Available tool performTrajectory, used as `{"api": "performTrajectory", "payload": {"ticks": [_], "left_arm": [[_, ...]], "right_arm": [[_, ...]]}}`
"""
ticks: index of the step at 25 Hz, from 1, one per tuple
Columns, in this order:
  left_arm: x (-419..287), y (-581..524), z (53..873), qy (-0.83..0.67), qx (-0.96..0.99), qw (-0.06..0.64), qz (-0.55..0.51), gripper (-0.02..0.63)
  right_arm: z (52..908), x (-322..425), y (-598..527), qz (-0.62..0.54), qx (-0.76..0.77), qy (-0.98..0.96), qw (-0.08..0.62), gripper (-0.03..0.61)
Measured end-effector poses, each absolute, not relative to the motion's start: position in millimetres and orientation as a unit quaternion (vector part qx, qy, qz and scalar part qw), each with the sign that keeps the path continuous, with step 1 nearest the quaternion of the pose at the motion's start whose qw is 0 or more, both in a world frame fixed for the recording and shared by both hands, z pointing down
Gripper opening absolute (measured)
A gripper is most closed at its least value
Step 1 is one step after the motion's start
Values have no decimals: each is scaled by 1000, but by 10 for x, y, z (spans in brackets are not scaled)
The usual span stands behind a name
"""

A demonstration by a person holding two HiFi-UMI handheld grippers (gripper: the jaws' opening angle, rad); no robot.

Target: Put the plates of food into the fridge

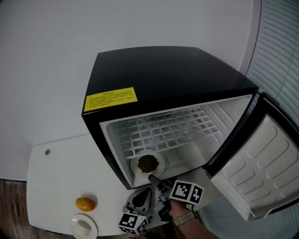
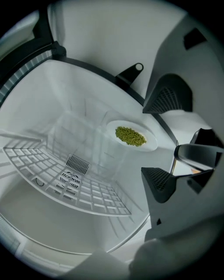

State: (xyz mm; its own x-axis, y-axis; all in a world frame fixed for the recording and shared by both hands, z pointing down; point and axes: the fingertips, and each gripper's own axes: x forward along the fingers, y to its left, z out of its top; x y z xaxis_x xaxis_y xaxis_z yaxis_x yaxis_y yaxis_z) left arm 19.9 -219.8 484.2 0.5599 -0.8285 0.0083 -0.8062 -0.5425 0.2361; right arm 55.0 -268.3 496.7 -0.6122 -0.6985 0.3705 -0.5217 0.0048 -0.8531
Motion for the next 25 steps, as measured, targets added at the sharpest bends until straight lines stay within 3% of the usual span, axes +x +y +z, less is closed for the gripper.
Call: {"api": "performTrajectory", "payload": {"ticks": [9, 13, 18, 25], "left_arm": [[196, -2058, 4847, -468, 876, 105, -48, 7], [153, -1966, 4845, -472, 874, 107, -47, 8], [139, -1854, 4745, -460, 879, 107, -59, 8], [148, -1714, 4728, -448, 884, 112, -72, 9]], "right_arm": [[4909, 542, -2484, -518, -424, 741, 54, 380], [4882, 535, -2381, -500, -422, 755, 43, 265], [4878, 567, -2260, -469, -433, 770, 27, 60], [4865, 585, -2127, -449, -434, 781, 8, 8]]}}
